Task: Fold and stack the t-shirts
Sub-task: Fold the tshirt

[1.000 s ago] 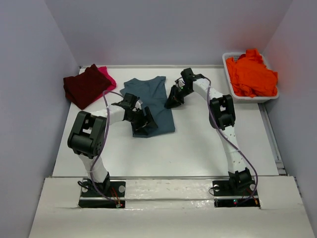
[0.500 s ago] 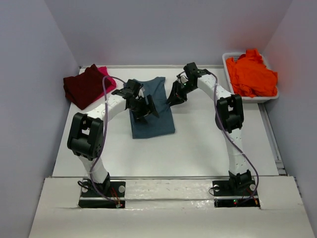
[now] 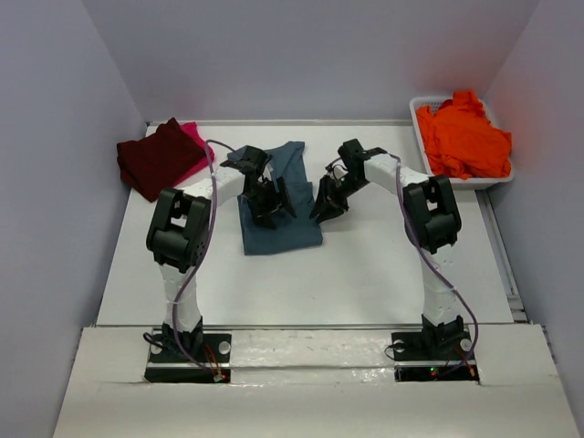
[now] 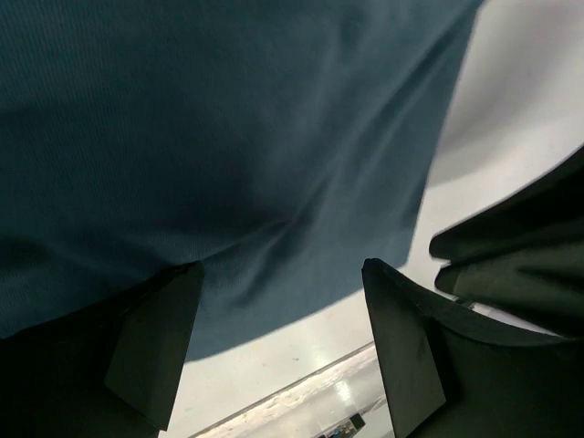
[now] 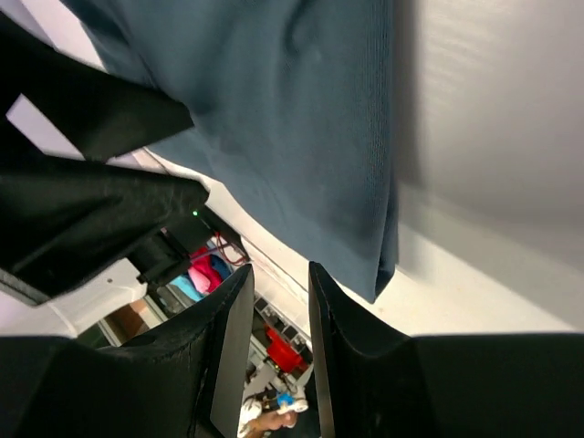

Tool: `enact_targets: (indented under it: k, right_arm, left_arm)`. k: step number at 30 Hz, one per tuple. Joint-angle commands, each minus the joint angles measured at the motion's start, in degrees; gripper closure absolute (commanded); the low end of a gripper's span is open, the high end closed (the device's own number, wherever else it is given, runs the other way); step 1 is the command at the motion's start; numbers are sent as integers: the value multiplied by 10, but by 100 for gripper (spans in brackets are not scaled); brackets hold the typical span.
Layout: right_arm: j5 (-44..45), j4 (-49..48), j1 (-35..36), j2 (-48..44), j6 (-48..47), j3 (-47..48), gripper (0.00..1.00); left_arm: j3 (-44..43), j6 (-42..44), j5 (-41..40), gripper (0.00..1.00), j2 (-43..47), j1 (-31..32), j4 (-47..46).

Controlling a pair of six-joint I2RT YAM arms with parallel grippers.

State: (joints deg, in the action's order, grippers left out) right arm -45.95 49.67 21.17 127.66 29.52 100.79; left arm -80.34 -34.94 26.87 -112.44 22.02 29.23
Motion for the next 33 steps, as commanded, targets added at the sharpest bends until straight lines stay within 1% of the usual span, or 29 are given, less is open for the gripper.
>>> enact_targets:
  k: [1, 14, 16, 21, 26, 28, 33]
  right_arm:
    - [-23, -36, 22, -26, -5, -26, 64]
    - [-63, -54, 39, -22, 9, -59, 66]
    - [-66, -53, 45, -12, 5, -68, 68]
    - [-78, -69, 51, 8, 5, -112, 80]
    - [-74, -82, 56, 21, 4, -138, 86]
    - [-71, -82, 56, 24, 0, -146, 89]
    - [-70, -90, 56, 31, -2, -163, 90]
  left_arm:
    - [-42, 18, 9, 17, -24, -8, 2]
    - [-54, 20, 20, 17, -30, -26, 4]
    - [-52, 19, 20, 17, -28, -26, 0]
    - [-50, 19, 26, 17, -30, -38, -1]
    - [-52, 23, 27, 18, -30, -58, 5]
    - [-52, 26, 26, 18, -30, -63, 6]
    - [-47, 35, 25, 18, -29, -86, 9]
